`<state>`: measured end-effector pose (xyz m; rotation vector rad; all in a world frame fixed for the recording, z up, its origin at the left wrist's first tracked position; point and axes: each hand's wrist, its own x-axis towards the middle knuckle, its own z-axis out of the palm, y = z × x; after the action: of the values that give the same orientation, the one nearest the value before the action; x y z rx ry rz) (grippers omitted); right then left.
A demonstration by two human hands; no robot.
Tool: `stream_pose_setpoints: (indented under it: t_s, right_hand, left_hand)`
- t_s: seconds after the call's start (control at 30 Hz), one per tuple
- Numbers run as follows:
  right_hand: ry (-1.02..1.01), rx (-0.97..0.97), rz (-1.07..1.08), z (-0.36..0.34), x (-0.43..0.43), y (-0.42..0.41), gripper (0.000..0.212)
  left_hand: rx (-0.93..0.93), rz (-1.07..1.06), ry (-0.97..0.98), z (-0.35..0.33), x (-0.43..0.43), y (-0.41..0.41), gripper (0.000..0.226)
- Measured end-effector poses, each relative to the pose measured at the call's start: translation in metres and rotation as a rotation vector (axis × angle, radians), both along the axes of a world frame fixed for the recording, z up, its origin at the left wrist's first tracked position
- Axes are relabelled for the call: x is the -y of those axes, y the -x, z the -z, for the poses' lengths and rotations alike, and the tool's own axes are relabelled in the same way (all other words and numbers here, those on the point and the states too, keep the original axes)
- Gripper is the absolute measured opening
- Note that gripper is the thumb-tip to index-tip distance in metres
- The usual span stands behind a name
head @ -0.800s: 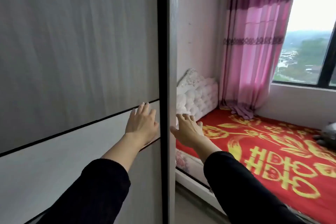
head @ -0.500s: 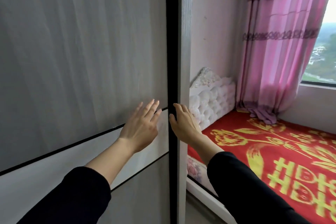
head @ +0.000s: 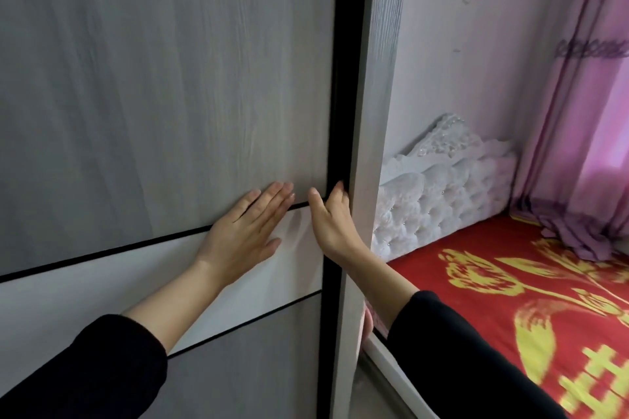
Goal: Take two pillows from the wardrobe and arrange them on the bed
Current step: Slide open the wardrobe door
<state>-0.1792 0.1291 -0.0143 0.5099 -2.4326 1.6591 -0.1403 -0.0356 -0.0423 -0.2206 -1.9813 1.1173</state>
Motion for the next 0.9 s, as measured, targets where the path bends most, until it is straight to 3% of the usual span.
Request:
stream_pose_setpoints:
  t_s: [0.2,0.37,0.67,0.9]
  right_hand:
    - [0.071,0.006,-0.007,0.011,-0.002,0.01,0.063]
    - [-0.048,-0.154,-0.023,0.031,0.008,0.003,0.078]
    - [-0.486,-0.565,0.008,0.059,0.016,-0.009,0.07]
    - [-0.829,-0.952,0.083,0.064,0.022,-0.009,0.085]
  left_hand:
    - [-0.025,0.025,-0.01,0.0,0.003,0.002,0.072]
    - [-0.039,0.06,-0.015,-0.003,0.009,0.001,0.071]
    - [-0.059,0.06,0.021,-0.001,0.037,-0.022,0.071]
    - [-0.071,-0.031,0.046,-0.001,0.074,-0.055,0.07]
